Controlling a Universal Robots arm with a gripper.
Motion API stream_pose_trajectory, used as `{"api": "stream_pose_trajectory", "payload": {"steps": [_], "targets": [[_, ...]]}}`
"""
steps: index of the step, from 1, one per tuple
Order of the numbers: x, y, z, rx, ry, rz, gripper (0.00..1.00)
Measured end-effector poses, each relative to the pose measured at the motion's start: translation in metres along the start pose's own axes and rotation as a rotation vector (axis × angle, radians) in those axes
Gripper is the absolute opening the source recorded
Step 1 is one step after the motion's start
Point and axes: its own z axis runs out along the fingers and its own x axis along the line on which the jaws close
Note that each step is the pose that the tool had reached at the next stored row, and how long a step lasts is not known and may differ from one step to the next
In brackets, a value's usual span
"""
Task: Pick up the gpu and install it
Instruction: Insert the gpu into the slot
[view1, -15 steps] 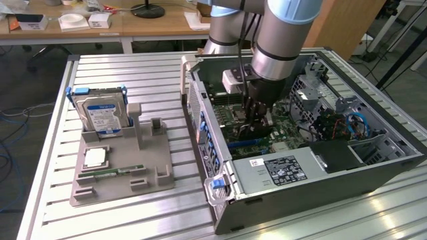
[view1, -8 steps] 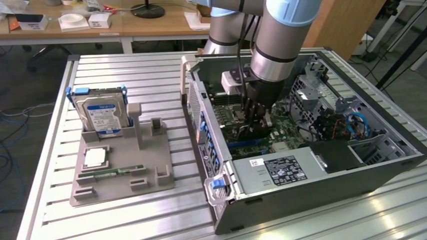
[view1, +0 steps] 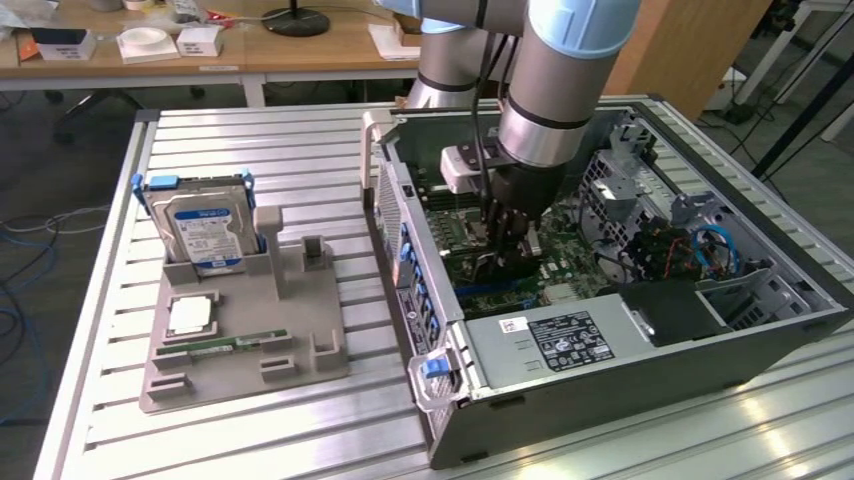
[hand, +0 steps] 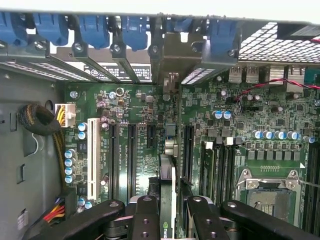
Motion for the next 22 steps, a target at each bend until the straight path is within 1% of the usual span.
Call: {"api": "stream_pose_trajectory", "payload": {"steps": [22], "targets": [[0.0,0.0002,-0.0001,0.0002,0.0001,0.015,0.26]]}}
